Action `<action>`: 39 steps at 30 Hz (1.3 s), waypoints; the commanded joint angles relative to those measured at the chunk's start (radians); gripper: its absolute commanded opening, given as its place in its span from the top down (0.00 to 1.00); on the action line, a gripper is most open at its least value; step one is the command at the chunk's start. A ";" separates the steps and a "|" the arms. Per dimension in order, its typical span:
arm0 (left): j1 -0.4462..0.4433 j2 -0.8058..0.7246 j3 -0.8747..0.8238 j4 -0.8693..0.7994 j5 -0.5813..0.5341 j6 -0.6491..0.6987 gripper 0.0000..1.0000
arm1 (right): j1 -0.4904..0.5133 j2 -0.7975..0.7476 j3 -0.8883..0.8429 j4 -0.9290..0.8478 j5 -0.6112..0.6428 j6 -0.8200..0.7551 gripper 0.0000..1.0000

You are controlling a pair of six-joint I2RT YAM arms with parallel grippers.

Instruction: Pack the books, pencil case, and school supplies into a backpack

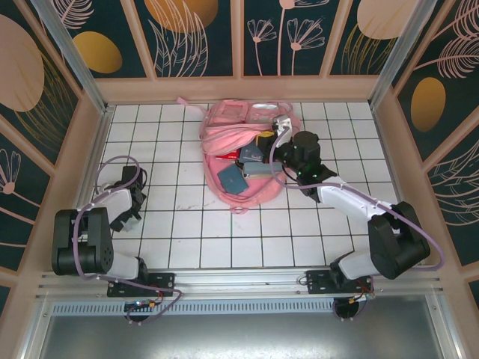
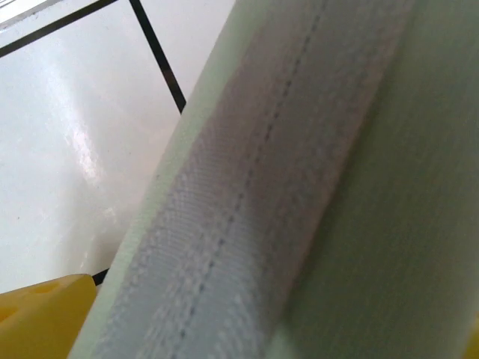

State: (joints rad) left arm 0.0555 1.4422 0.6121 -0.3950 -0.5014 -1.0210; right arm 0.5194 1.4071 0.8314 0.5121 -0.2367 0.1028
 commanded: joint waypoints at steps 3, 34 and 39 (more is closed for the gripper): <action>0.007 0.004 -0.032 0.020 0.049 0.021 0.09 | 0.022 0.014 0.059 0.077 -0.032 -0.015 1.00; -0.404 -0.399 -0.005 0.278 0.471 -0.135 0.43 | 0.072 0.044 0.079 0.069 -0.006 -0.031 1.00; -0.604 -0.241 0.105 0.335 0.437 -0.154 0.42 | 0.074 0.041 0.078 0.066 0.000 -0.037 1.00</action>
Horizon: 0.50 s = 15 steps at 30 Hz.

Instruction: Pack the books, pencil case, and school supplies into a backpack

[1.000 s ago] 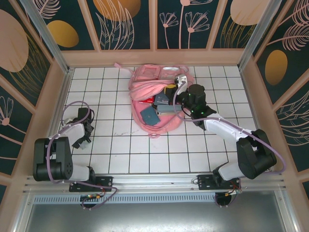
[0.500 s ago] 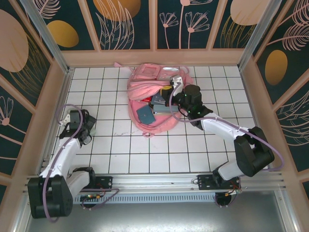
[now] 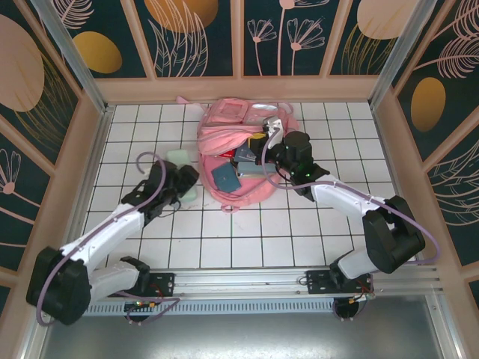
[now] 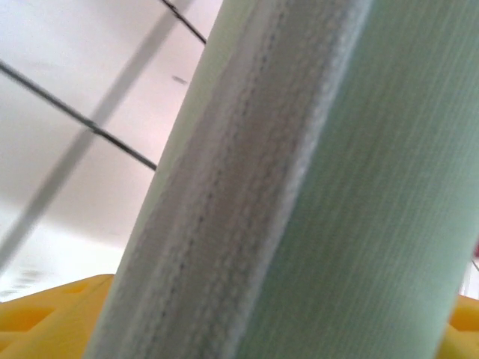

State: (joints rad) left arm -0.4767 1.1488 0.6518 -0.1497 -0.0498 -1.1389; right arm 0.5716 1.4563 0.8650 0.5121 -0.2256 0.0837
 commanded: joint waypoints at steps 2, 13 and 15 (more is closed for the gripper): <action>-0.124 0.107 0.089 0.137 -0.009 -0.046 0.42 | 0.023 -0.010 0.045 0.064 -0.008 -0.019 1.00; -0.219 0.337 0.175 0.282 0.091 -0.111 0.42 | 0.023 -0.020 0.040 0.063 -0.001 -0.024 1.00; -0.220 0.364 0.207 0.266 0.089 -0.102 0.42 | 0.024 -0.020 0.042 0.065 -0.003 -0.024 1.00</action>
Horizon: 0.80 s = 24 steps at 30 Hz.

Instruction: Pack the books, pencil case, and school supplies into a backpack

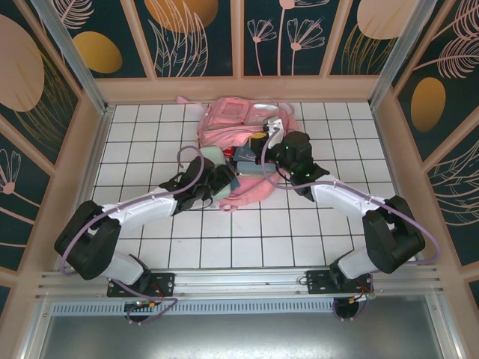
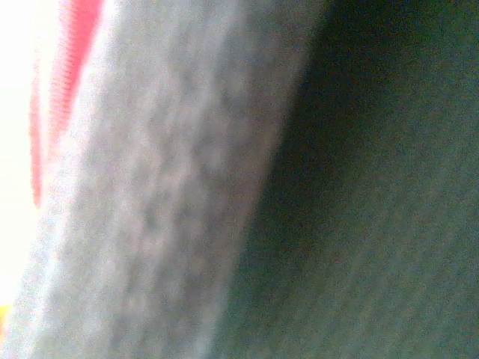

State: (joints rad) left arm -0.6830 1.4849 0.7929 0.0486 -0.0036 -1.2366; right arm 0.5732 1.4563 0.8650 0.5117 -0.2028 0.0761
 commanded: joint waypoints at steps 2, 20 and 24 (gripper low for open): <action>-0.017 0.057 0.086 0.081 0.065 -0.011 0.42 | 0.022 -0.016 0.044 0.065 -0.028 -0.015 1.00; 0.046 0.223 0.330 -0.111 -0.037 0.161 0.39 | 0.023 -0.032 0.043 0.061 -0.032 -0.016 1.00; 0.075 0.315 0.388 -0.134 -0.049 0.209 0.37 | 0.023 -0.031 0.042 0.062 -0.034 -0.016 1.00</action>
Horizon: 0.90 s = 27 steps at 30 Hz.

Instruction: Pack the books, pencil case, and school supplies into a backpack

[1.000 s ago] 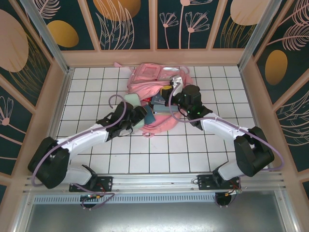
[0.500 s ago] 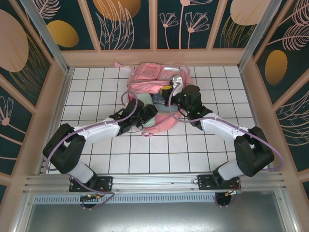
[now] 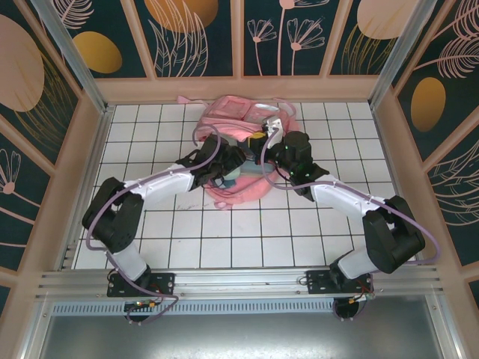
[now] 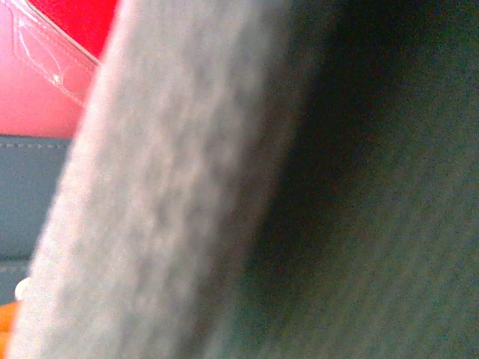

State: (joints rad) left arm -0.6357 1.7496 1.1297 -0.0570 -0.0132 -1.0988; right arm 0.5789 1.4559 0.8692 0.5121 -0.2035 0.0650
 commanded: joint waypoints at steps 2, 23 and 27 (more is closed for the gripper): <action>0.037 0.084 0.079 -0.042 -0.038 0.092 0.34 | 0.016 -0.028 0.039 0.059 -0.033 -0.005 1.00; 0.038 -0.064 0.077 -0.304 -0.321 0.216 0.02 | 0.017 -0.014 0.042 0.057 -0.033 -0.007 1.00; 0.038 -0.081 0.055 -0.318 -0.363 0.240 0.02 | 0.018 -0.011 0.045 0.058 -0.034 -0.007 1.00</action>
State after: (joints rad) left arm -0.6025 1.6966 1.2049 -0.3298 -0.3046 -0.8982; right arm 0.5823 1.4559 0.8692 0.5106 -0.2039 0.0608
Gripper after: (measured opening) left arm 0.986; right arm 0.049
